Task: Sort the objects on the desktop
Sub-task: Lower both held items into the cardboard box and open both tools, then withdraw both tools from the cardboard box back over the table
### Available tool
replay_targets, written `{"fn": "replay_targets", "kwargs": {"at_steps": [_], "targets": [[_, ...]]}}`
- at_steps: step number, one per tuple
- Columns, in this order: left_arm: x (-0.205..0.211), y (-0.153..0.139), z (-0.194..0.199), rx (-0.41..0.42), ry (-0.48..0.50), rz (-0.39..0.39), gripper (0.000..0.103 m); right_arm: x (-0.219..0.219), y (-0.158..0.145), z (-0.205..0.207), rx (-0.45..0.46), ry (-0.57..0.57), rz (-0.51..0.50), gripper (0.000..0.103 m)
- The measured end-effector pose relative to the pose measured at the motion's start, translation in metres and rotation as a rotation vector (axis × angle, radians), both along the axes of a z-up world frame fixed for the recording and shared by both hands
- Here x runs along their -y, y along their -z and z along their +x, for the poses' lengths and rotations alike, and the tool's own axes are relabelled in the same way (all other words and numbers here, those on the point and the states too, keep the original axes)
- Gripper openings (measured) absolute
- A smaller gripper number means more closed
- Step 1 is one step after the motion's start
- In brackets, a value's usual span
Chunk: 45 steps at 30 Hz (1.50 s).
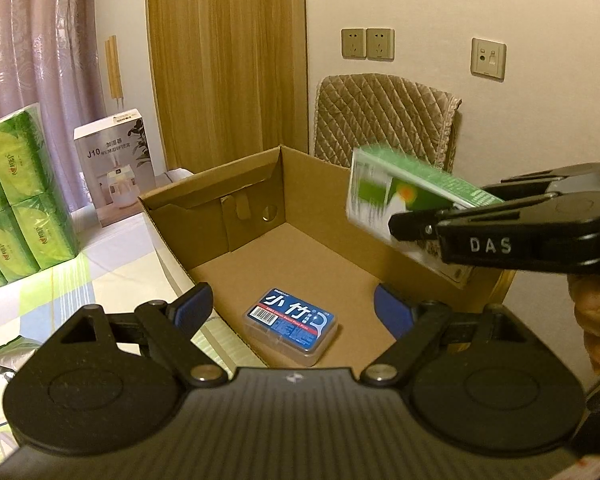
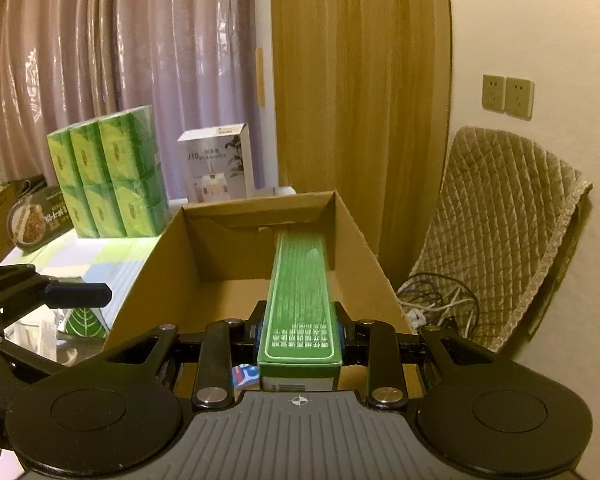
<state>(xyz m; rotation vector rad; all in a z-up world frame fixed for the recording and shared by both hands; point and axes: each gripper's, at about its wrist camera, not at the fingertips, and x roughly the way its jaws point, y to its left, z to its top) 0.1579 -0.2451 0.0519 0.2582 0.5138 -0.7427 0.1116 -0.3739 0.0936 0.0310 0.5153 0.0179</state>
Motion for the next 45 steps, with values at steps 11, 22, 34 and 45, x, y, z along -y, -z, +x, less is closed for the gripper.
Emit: {"fn": "replay_targets", "kwargs": {"at_steps": [11, 22, 34, 45], "targets": [[-0.007, -0.001, 0.001, 0.009, -0.018, -0.002, 0.085, 0.005, -0.007, -0.007, 0.055, 0.043, 0.017, 0.053], [-0.026, -0.016, 0.000, 0.034, -0.073, -0.027, 0.085, -0.004, -0.014, -0.009, 0.086, 0.026, 0.017, 0.061], [-0.061, -0.030, -0.005, 0.049, -0.141, -0.034, 0.087, -0.027, -0.023, -0.013, 0.117, -0.024, 0.016, 0.065], [-0.113, -0.028, -0.006, 0.042, -0.236, 0.008, 0.088, -0.064, -0.025, -0.008, 0.125, -0.124, 0.026, 0.067]]}}
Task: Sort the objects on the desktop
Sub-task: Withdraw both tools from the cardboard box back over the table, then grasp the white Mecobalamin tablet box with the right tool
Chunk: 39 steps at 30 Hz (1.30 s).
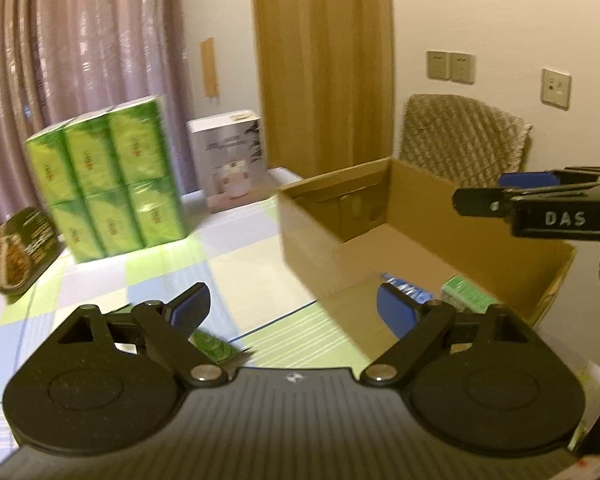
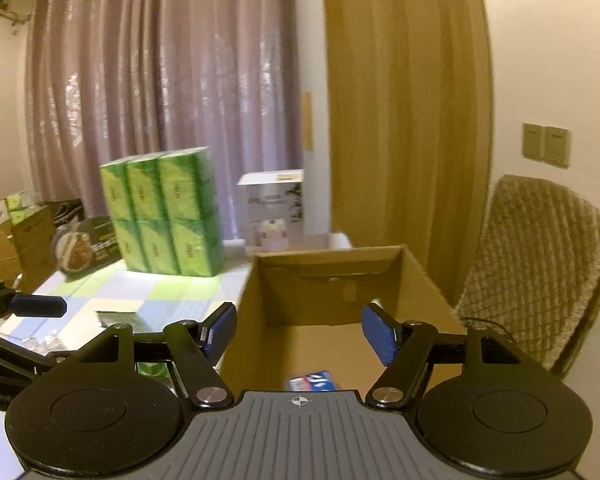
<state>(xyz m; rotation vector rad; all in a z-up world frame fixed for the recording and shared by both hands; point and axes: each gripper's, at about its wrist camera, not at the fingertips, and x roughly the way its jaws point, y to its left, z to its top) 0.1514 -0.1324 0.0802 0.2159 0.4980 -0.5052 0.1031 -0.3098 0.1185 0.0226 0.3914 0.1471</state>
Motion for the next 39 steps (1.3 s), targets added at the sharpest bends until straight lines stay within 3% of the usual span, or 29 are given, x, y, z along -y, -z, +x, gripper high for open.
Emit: {"fn": "replay_targets", "kwargs": {"at_steps": [15, 20, 27, 33, 37, 39], "targets": [[-0.119, 0.017, 0.000, -0.053, -0.232, 0.057, 0.090, -0.072, 0.008, 0.003, -0.008, -0.212, -0.010, 0.073], [-0.141, 0.025, -0.011, -0.085, -0.233, 0.093, 0.094, -0.100, 0.013, 0.001, -0.022, -0.295, -0.026, 0.075], [-0.154, 0.046, -0.024, -0.166, -0.115, 0.175, 0.097, -0.130, 0.022, 0.001, -0.053, -0.373, -0.045, 0.077], [-0.163, 0.068, -0.027, -0.258, -0.079, 0.172, 0.099, -0.150, 0.040, 0.014, -0.176, -0.449, -0.068, 0.077], [-0.164, 0.076, -0.017, -0.269, -0.158, 0.250, 0.098, -0.165, 0.062, 0.021, -0.280, -0.496, -0.154, 0.077], [-0.169, 0.078, -0.010, -0.299, -0.185, 0.237, 0.098, -0.171, 0.070, 0.021, -0.297, -0.518, -0.201, 0.076]]}}
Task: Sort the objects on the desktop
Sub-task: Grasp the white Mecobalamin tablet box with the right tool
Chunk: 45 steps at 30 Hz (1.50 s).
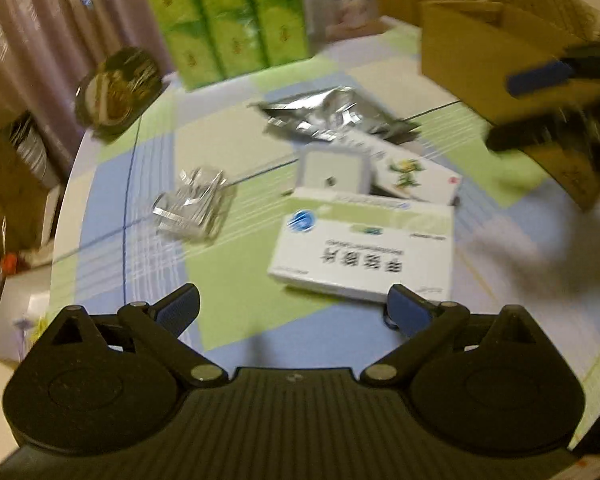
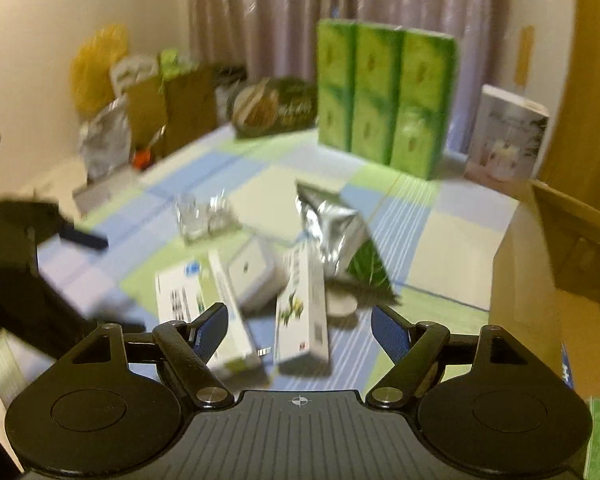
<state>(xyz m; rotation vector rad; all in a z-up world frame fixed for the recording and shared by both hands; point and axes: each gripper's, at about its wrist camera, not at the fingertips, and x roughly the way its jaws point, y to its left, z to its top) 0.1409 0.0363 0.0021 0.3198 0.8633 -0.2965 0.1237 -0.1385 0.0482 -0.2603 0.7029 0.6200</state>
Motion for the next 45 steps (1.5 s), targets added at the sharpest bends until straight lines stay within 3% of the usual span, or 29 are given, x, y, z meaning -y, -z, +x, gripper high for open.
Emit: {"fn": "replay_targets", "kwargs": {"at_steps": [6, 12, 18, 24, 32, 36, 42, 45], "targets": [[-0.012, -0.002, 0.004, -0.016, -0.029, -0.018, 0.098, -0.008, 0.018, -0.001, -0.069, -0.086, -0.012, 0.070], [-0.028, -0.005, 0.007, 0.012, -0.096, 0.026, 0.098, -0.034, 0.031, -0.013, -0.027, -0.253, -0.068, 0.070], [-0.040, -0.011, 0.011, 0.019, -0.128, -0.003, 0.099, -0.058, 0.048, -0.012, -0.015, -0.309, -0.089, 0.071], [-0.045, -0.009, 0.014, 0.017, -0.148, -0.007, 0.099, -0.078, 0.064, -0.002, 0.019, -0.305, -0.120, 0.071], [-0.039, -0.007, 0.019, 0.014, -0.133, -0.006, 0.099, -0.086, 0.079, 0.011, -0.022, -0.296, -0.139, 0.071], [-0.039, -0.004, 0.021, 0.004, -0.133, 0.003, 0.099, -0.078, 0.071, 0.015, -0.060, -0.252, -0.090, 0.069], [-0.039, -0.004, 0.021, 0.008, -0.128, -0.001, 0.098, -0.058, 0.047, 0.009, -0.016, -0.181, -0.038, 0.068], [-0.035, -0.005, 0.018, 0.000, -0.099, -0.039, 0.092, -0.037, 0.032, 0.004, 0.009, -0.123, -0.005, 0.068]]}}
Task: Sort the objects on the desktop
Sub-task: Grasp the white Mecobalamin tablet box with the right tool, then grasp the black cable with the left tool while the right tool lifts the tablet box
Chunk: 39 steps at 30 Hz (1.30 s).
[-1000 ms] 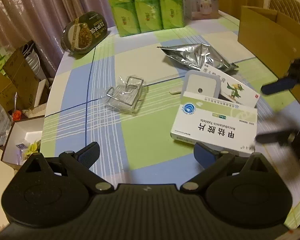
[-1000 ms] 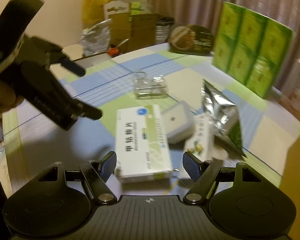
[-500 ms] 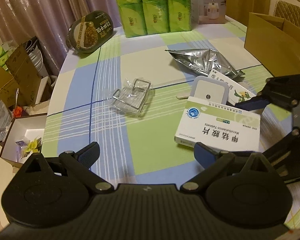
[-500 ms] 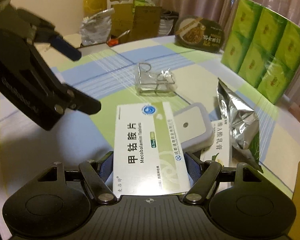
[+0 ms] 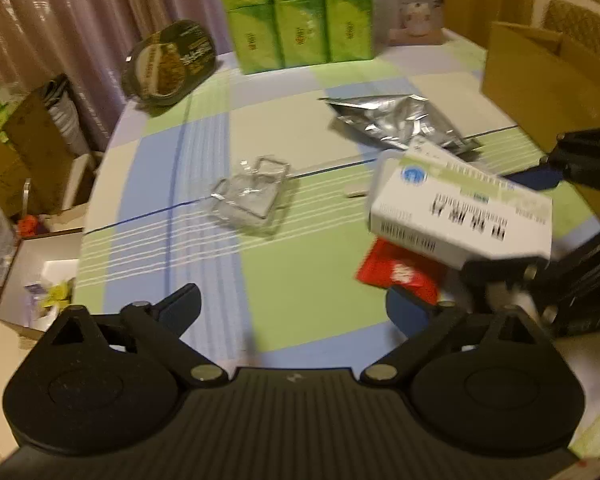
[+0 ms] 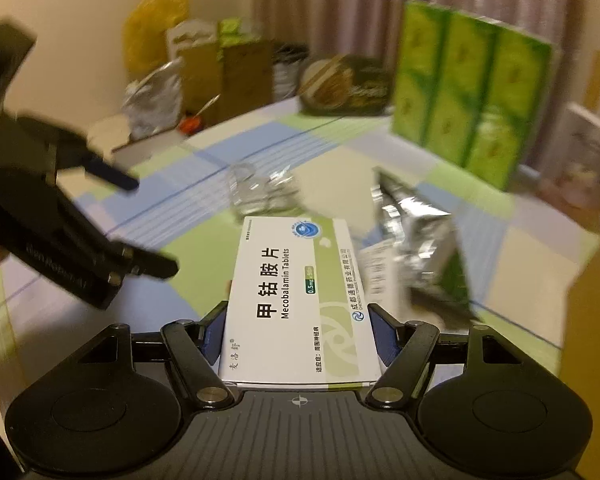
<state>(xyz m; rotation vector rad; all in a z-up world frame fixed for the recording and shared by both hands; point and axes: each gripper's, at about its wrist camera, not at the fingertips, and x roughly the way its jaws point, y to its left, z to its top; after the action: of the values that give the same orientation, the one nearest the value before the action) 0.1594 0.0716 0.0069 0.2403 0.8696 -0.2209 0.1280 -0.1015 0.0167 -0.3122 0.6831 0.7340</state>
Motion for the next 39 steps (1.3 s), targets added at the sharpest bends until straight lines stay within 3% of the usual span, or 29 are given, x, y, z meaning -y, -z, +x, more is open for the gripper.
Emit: {"fn": "replay_targets", "kwargs": {"at_steps": [6, 11, 13, 21, 23, 26, 29, 32, 39], "targets": [[0.030, 0.011, -0.010, -0.023, 0.159, -0.011, 0.080, 0.046, -0.017, -0.008, 0.011, 0.162, 0.004, 0.068], [0.066, 0.023, -0.018, -0.059, 0.288, -0.033, 0.060, 0.072, -0.008, -0.011, -0.052, 0.272, -0.021, 0.068], [0.077, 0.027, -0.020, -0.065, 0.314, -0.049, 0.056, 0.074, -0.005, -0.008, -0.063, 0.281, -0.029, 0.068], [0.101, 0.042, -0.007, -0.077, 0.273, -0.052, 0.036, 0.086, 0.007, -0.003, -0.087, 0.300, -0.045, 0.068], [0.102, 0.047, -0.003, -0.084, 0.262, -0.032, 0.023, 0.086, 0.011, -0.003, -0.107, 0.292, -0.048, 0.068], [0.099, 0.050, -0.001, -0.094, 0.255, -0.039, 0.011, 0.087, 0.017, -0.003, -0.135, 0.283, -0.049, 0.068], [0.095, 0.048, -0.005, -0.103, 0.245, -0.028, 0.011, 0.085, 0.020, -0.003, -0.147, 0.277, -0.059, 0.070], [0.090, 0.045, -0.013, -0.116, 0.248, -0.030, 0.011, 0.082, 0.026, -0.004, -0.155, 0.271, -0.072, 0.080], [0.085, 0.044, -0.018, -0.121, 0.240, -0.041, 0.011, 0.077, 0.031, 0.002, -0.150, 0.289, -0.082, 0.081]]}}
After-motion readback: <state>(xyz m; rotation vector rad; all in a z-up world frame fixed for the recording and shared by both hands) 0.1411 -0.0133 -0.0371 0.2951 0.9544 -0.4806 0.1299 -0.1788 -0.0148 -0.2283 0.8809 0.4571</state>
